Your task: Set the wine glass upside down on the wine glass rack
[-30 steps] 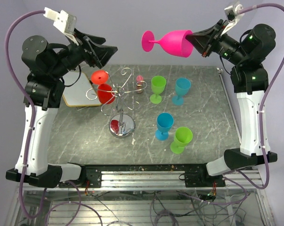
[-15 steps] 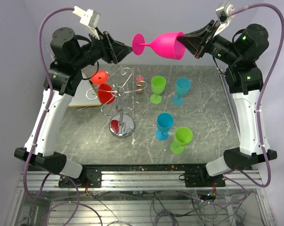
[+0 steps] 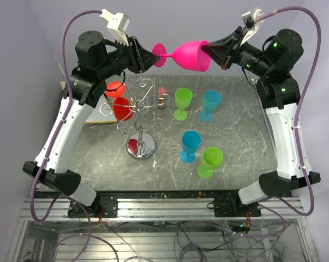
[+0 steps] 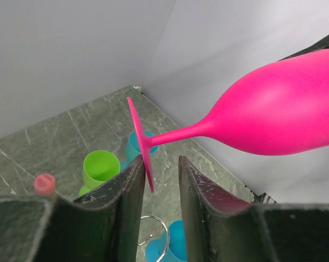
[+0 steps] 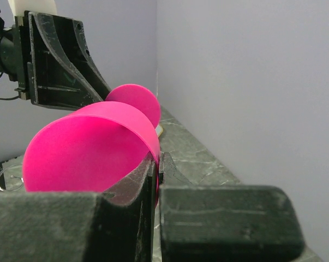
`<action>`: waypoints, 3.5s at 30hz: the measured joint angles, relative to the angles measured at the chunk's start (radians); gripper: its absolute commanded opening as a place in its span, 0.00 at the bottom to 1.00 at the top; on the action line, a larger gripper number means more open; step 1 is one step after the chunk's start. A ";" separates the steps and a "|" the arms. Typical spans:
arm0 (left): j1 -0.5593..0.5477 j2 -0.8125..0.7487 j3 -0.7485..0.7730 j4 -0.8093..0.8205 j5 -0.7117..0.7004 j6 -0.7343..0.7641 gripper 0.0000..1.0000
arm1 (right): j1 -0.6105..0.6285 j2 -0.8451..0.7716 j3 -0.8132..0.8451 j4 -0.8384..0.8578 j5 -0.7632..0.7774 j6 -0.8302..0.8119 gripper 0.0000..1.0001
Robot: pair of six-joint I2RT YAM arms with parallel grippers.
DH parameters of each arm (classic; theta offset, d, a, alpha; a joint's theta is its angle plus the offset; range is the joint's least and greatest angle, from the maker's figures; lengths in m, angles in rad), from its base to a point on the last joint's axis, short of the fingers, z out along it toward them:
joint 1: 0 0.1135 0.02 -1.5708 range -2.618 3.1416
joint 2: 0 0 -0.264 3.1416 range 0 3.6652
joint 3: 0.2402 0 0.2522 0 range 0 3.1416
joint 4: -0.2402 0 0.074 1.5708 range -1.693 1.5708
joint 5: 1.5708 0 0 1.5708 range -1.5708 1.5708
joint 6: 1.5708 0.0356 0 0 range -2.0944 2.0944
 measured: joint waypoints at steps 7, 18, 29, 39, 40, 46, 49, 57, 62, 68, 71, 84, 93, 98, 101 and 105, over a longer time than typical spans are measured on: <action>-0.007 0.009 0.005 -0.005 -0.031 0.010 0.23 | 0.004 0.000 0.000 -0.001 0.004 -0.007 0.00; -0.007 0.022 0.005 -0.004 -0.048 0.006 0.07 | 0.006 0.000 0.000 -0.001 -0.006 -0.013 0.00; -0.008 0.015 0.004 0.014 -0.059 0.013 0.07 | 0.009 0.000 -0.021 -0.019 0.003 -0.060 0.40; 0.016 -0.044 0.003 -0.006 -0.098 0.083 0.07 | 0.005 -0.019 -0.027 -0.071 0.024 -0.127 0.77; 0.020 -0.053 0.003 -0.010 -0.107 0.098 0.07 | 0.003 -0.025 -0.027 -0.080 0.025 -0.136 0.81; 0.054 -0.122 0.005 -0.068 -0.171 0.233 0.07 | -0.038 -0.075 -0.022 -0.129 0.008 -0.184 0.87; 0.065 -0.155 0.023 -0.115 -0.193 0.335 0.07 | -0.065 -0.102 -0.018 -0.149 -0.020 -0.204 0.87; 0.109 -0.270 0.151 -0.310 -0.236 0.723 0.07 | -0.119 -0.182 -0.040 -0.208 -0.037 -0.292 0.88; 0.127 -0.343 0.225 -0.478 -0.244 0.966 0.07 | -0.148 -0.211 -0.106 -0.225 -0.034 -0.322 0.88; 0.165 -0.381 0.303 -0.698 -0.246 1.192 0.07 | -0.182 -0.217 -0.185 -0.235 -0.031 -0.341 0.88; 0.185 -0.385 0.320 -0.801 -0.246 1.288 0.07 | -0.190 -0.224 -0.208 -0.238 -0.023 -0.351 0.88; 0.241 -0.434 0.218 -1.078 -0.230 1.651 0.07 | -0.213 -0.275 -0.285 -0.246 0.004 -0.393 0.88; 0.240 -0.431 0.035 -1.102 -0.179 1.829 0.07 | -0.224 -0.284 -0.323 -0.259 0.022 -0.408 0.88; 0.237 -0.417 -0.011 -1.102 -0.106 1.917 0.07 | -0.235 -0.285 -0.340 -0.258 0.023 -0.408 0.88; 0.230 -0.402 -0.030 -1.099 -0.069 1.959 0.07 | -0.240 -0.287 -0.351 -0.257 0.023 -0.408 0.88; 0.214 -0.376 -0.051 -1.087 -0.028 1.999 0.07 | -0.245 -0.288 -0.359 -0.257 0.024 -0.408 0.89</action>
